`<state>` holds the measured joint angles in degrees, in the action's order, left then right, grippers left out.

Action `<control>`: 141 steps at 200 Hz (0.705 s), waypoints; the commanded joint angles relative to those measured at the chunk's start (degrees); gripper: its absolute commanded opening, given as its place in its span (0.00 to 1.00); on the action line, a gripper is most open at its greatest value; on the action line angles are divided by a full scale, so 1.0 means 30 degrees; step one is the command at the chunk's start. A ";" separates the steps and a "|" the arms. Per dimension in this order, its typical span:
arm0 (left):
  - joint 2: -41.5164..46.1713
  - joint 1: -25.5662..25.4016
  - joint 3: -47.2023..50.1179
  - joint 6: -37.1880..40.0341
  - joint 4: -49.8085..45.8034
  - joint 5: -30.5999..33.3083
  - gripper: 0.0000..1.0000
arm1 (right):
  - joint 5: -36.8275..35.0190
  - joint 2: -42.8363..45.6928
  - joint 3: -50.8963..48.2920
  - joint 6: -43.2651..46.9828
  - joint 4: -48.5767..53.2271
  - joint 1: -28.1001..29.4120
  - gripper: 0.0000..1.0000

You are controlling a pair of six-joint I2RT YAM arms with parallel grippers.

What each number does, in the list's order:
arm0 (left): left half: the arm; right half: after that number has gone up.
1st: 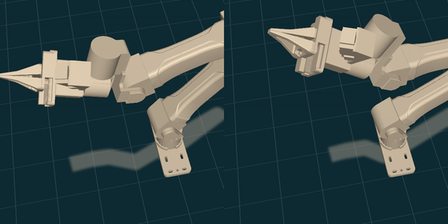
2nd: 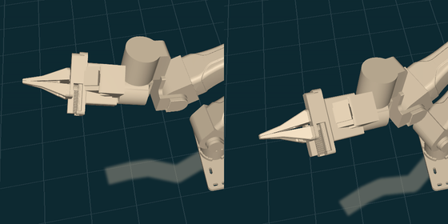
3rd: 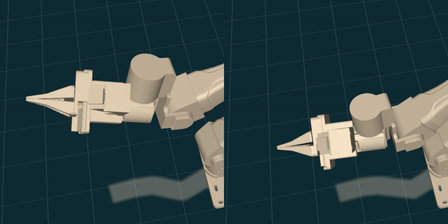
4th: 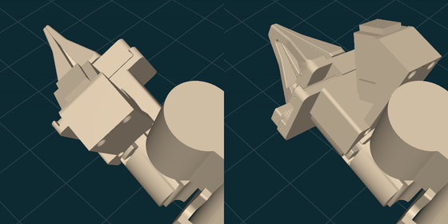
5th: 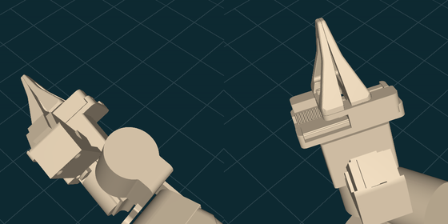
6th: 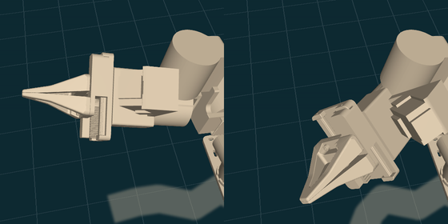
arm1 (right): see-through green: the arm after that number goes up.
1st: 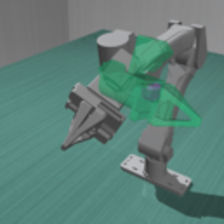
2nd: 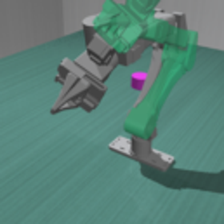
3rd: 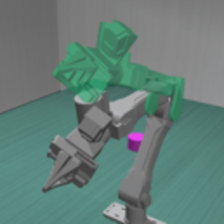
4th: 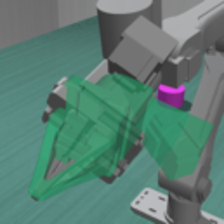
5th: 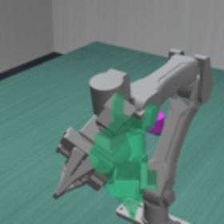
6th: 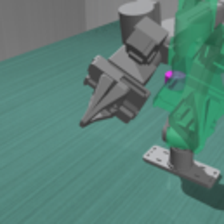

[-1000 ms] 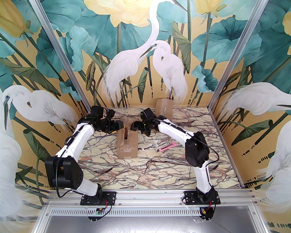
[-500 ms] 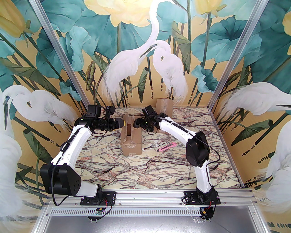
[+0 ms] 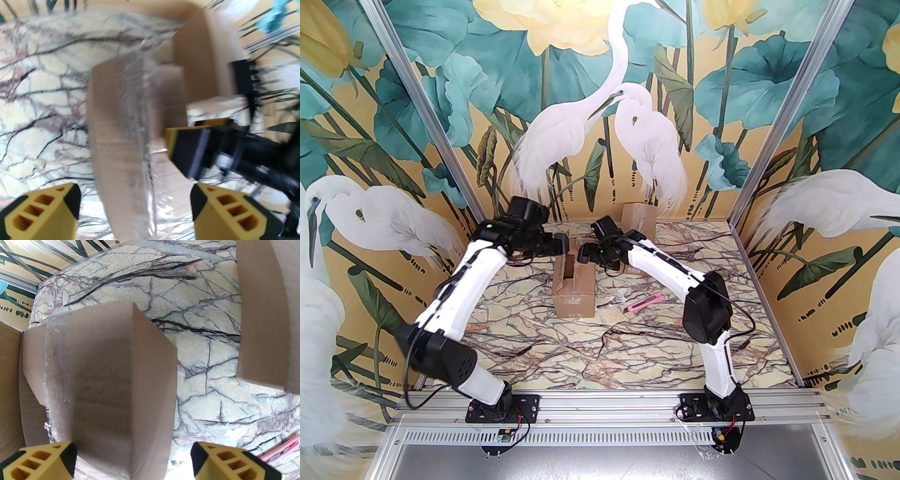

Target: Unpack the express box

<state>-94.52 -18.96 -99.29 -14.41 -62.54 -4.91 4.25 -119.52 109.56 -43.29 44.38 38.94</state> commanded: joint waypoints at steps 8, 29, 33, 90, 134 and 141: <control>-0.1319 -0.0751 -0.0818 -0.0186 -0.1662 0.2943 0.85 | -0.0429 0.0026 -0.0147 0.0278 0.0582 0.0059 0.88; -0.2211 -0.0772 -0.1379 -0.0042 -0.2568 0.4104 0.85 | -0.0260 0.0027 -0.0213 0.0272 0.0489 0.0058 0.88; -0.2349 -0.0784 -0.1513 -0.0021 -0.2757 0.4275 0.85 | -0.0220 0.0029 -0.0262 0.0245 0.0475 0.0058 0.88; -0.2215 -0.0675 -0.1995 0.0962 -0.3317 0.4897 0.58 | -0.0245 0.0326 -0.0682 0.0284 0.0190 0.0046 0.88; -0.1304 0.0561 -0.0775 0.0965 -0.2563 0.2760 0.43 | -0.0486 0.1132 -0.0755 0.0309 0.0012 -0.0017 0.88; -0.1103 0.0767 -0.0535 0.0861 -0.2369 0.2283 0.40 | -0.0480 0.1335 -0.0750 0.0325 -0.0094 -0.0007 0.88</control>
<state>-101.27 -19.31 -103.15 -12.05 -70.39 6.07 4.27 -119.02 108.47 -43.27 42.94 38.94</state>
